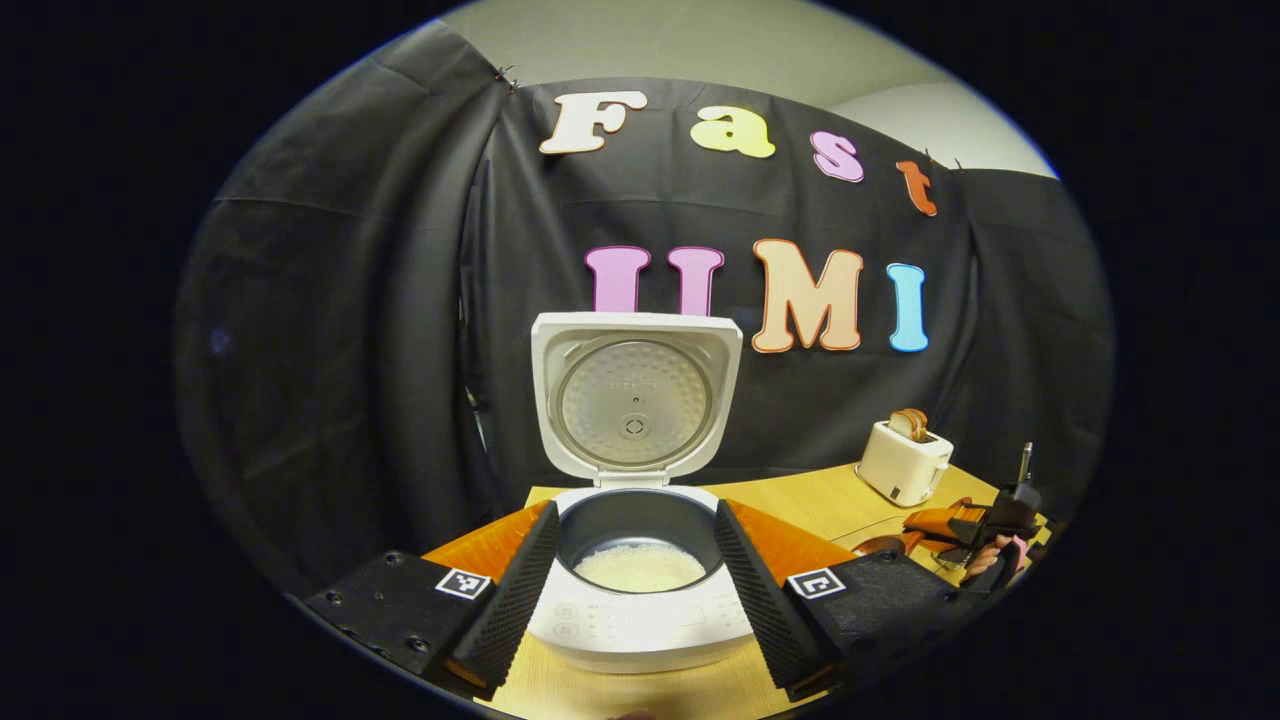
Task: Close the left gripper, press the button to open the rice cooker; take a wooden spoon from the chopstick holder with the right hand, scoop a spoonful of rice and pour it into the rice cooker, then put the wooden spoon back into the chopstick holder.
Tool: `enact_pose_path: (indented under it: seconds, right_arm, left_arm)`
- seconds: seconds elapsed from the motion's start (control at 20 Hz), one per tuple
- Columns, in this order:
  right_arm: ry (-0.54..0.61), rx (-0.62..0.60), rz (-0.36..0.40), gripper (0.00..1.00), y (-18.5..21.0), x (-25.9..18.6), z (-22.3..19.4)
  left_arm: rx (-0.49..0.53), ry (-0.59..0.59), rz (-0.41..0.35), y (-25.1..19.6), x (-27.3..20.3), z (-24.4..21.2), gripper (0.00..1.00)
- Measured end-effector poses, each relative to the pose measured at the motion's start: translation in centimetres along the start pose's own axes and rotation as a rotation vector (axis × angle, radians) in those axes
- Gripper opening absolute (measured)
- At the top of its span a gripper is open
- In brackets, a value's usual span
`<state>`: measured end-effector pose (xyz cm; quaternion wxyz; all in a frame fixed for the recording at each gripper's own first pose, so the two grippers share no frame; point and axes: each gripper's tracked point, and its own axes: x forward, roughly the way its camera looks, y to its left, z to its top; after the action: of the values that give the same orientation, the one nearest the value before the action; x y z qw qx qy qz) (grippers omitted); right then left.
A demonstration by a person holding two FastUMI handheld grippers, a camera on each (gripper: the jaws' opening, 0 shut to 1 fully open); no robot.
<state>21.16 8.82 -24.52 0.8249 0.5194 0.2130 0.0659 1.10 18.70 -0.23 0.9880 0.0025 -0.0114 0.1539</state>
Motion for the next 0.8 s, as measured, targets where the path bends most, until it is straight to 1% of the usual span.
enact_pose_path:
  seconds: [0.25, 0.3, 0.4, 0.45, 0.55, 0.7, 0.75, 0.8]
  right_arm:
    - [-0.041, 0.088, 0.068, 0.13, 1.8, -0.6, 1.9]
    - [-0.046, 0.1, 0.079, 0.12, 2.4, -1.1, 2.1]
    - [-0.051, 0.114, 0.09, 0.1, 3.2, -1.8, 2.3]
    - [-0.05, 0.12, 0.097, 0.12, 3.8, -2.2, 2.1]
    - [-0.048, 0.124, 0.114, 0.12, 5.2, -3.2, 1.9]
    - [-0.06, 0.108, 0.147, 0.12, 7.9, -4.5, 1.9]
    - [-0.062, 0.107, 0.167, 0.12, 9.4, -4.8, 1.8]
    - [-0.061, 0.111, 0.205, 0.13, 12.0, -5.1, 1.7]
  left_arm:
    - [-0.003, -0.005, -0.021, -0.8, -0.1, 0.4, 0.92]
    - [-0.001, -0.005, -0.024, -0.9, -0.2, 0.3, 0.92]
    - [0.001, -0.008, -0.03, -1.1, -0.5, 0.5, 0.92]
    - [-0.003, -0.01, -0.034, -1.1, -0.6, 0.5, 0.92]
    - [-0.019, -0.001, -0.045, -1.2, -0.6, 0.1, 0.91]
    - [-0.046, 0.014, -0.052, -0.7, -0.5, -0.7, 0.92]
    - [-0.051, 0.02, -0.051, -0.2, -0.6, -1.1, 0.92]
    - [-0.055, 0.022, -0.05, 0.4, -0.9, -1.4, 0.92]
